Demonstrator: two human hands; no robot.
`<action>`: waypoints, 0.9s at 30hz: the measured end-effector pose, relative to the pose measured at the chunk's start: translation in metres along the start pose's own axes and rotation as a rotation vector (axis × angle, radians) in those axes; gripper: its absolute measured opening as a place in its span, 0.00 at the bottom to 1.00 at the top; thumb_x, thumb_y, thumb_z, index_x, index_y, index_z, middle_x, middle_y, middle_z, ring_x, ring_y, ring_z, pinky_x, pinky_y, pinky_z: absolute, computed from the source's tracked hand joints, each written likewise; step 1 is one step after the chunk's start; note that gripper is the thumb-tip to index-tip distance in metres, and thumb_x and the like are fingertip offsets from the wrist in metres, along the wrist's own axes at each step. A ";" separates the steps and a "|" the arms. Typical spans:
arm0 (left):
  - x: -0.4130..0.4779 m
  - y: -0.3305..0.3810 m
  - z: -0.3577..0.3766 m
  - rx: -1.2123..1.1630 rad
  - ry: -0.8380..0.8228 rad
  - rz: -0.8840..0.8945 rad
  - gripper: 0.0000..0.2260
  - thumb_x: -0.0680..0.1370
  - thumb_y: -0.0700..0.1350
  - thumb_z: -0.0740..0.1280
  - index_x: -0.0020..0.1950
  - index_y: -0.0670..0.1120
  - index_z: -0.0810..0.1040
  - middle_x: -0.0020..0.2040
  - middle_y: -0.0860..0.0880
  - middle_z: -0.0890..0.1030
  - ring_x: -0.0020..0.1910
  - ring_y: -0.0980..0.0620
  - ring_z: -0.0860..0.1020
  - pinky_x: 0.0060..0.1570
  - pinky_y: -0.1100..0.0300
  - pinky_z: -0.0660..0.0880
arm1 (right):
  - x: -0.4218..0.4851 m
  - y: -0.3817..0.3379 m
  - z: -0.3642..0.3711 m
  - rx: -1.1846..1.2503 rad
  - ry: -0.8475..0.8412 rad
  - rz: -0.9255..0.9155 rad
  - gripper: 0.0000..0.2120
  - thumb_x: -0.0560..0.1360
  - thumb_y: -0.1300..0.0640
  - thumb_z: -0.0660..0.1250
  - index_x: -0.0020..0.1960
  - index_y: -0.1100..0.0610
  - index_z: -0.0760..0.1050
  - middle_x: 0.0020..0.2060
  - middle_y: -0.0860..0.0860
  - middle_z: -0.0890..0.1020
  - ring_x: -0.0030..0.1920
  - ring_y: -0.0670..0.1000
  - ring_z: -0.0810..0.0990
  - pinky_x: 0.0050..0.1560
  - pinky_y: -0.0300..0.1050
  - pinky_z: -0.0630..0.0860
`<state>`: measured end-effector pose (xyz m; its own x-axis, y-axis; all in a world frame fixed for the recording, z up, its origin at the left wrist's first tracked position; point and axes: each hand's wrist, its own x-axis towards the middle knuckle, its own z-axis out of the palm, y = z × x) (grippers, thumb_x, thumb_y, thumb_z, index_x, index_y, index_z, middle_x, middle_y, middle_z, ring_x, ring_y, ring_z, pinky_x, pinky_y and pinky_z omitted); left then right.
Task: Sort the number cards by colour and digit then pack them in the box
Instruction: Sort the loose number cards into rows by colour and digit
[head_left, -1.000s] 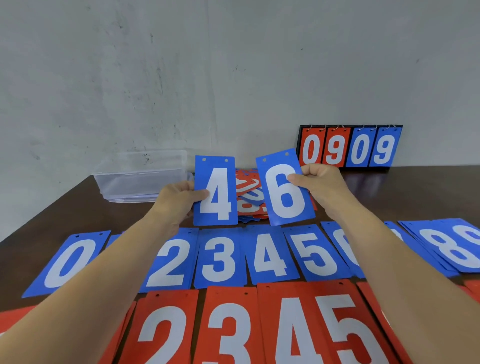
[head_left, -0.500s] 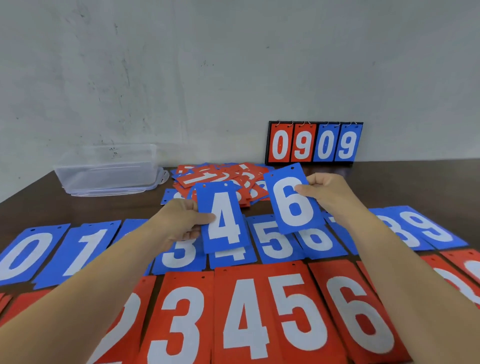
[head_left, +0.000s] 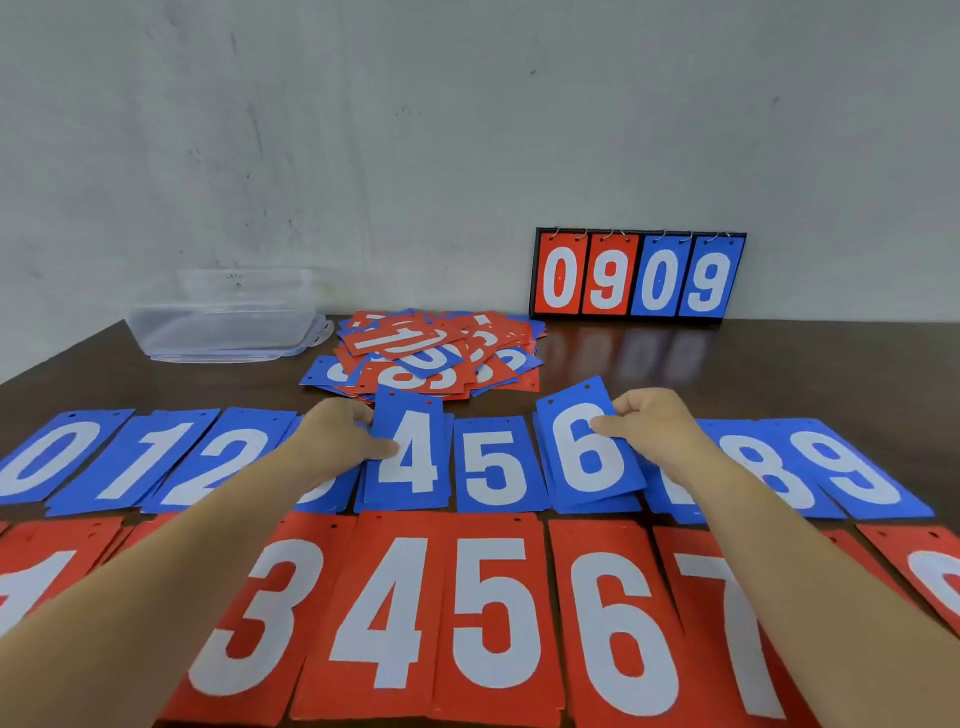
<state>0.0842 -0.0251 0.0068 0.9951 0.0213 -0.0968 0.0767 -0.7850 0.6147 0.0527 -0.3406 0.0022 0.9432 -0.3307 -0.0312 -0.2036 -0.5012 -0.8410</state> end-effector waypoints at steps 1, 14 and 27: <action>0.000 0.001 0.002 0.050 0.015 0.003 0.26 0.74 0.47 0.73 0.69 0.40 0.72 0.68 0.45 0.74 0.66 0.46 0.72 0.62 0.55 0.69 | 0.002 0.002 0.002 -0.059 0.020 -0.018 0.13 0.70 0.59 0.75 0.41 0.68 0.75 0.38 0.65 0.80 0.36 0.54 0.74 0.38 0.49 0.73; -0.012 0.002 0.007 0.324 0.123 0.041 0.29 0.73 0.54 0.73 0.71 0.47 0.71 0.64 0.48 0.77 0.61 0.49 0.76 0.58 0.54 0.75 | -0.012 -0.006 0.013 -0.696 0.122 -0.071 0.14 0.72 0.44 0.72 0.46 0.53 0.73 0.38 0.48 0.79 0.38 0.49 0.76 0.29 0.40 0.64; 0.015 -0.011 -0.025 0.132 0.202 0.101 0.20 0.75 0.50 0.71 0.66 0.46 0.75 0.54 0.45 0.80 0.45 0.47 0.79 0.43 0.56 0.76 | 0.007 -0.059 0.057 -0.544 0.075 -0.117 0.11 0.75 0.45 0.68 0.45 0.54 0.80 0.40 0.50 0.84 0.38 0.50 0.82 0.36 0.42 0.74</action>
<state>0.0998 -0.0005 0.0181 0.9907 0.0511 0.1265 -0.0199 -0.8629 0.5049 0.0860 -0.2677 0.0208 0.9504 -0.2942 0.1012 -0.2235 -0.8719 -0.4358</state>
